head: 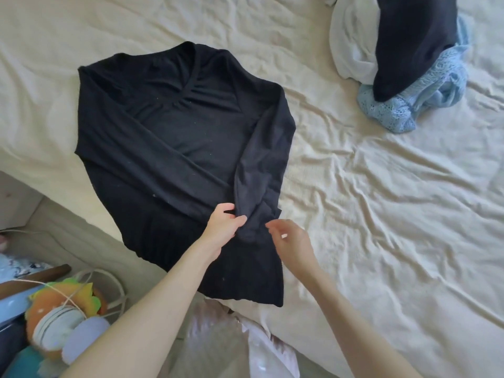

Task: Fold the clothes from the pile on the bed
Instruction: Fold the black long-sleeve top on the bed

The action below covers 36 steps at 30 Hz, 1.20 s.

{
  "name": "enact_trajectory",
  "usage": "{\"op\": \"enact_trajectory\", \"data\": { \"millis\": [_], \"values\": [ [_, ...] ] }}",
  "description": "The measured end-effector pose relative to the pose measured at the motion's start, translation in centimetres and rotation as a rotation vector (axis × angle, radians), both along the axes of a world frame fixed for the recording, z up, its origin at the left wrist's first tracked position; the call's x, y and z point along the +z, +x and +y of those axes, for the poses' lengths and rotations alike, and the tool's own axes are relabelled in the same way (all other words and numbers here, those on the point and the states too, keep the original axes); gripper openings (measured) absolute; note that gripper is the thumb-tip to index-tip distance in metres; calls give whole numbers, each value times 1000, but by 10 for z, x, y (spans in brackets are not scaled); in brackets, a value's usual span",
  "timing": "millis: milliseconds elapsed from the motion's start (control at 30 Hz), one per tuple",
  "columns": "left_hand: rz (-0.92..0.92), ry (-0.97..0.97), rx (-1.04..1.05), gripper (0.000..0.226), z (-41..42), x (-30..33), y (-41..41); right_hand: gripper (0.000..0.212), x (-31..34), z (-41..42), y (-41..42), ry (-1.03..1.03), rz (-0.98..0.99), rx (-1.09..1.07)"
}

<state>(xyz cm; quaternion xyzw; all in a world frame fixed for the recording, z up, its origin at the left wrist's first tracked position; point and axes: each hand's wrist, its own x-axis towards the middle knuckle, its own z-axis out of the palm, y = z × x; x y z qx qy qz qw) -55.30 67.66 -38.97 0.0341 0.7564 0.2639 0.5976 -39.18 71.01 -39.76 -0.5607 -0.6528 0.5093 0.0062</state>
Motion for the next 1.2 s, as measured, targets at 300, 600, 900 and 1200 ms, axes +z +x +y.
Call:
{"op": "enact_trajectory", "data": {
  "millis": [300,600,900,1200],
  "values": [
    [-86,226,430,13,-2,14,-2,23,-11,44,-5,-443,141,-621],
    [138,-161,570,31,-71,-1,-98,20,-10,50,-38,-415,170,-569],
    [1021,19,-917,68,-41,-25,-90,42,-27,88,-98,-613,277,-516],
    [815,300,-549,12,-12,-10,-104,53,-13,97,-116,-706,398,-534]
  ]
}}
